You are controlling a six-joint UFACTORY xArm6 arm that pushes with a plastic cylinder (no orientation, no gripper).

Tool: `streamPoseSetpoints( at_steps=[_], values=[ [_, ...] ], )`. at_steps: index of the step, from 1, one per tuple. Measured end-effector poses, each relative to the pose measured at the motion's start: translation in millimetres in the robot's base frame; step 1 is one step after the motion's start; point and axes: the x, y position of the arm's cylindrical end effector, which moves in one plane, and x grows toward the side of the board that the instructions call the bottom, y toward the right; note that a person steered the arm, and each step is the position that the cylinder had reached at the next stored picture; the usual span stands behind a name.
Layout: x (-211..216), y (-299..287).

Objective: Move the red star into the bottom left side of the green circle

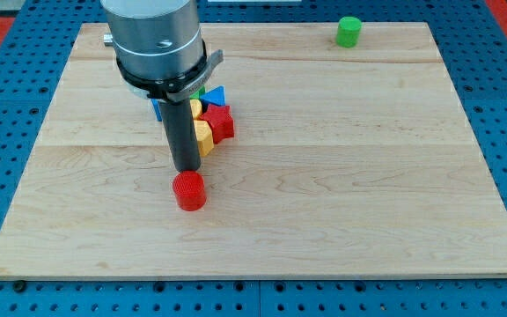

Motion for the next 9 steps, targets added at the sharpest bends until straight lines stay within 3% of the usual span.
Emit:
streamPoseSetpoints(
  at_steps=[3, 6, 9],
  values=[
    [-44.5, -0.9],
    [-55.3, 15.5],
    [-82.0, 67.4]
  ],
)
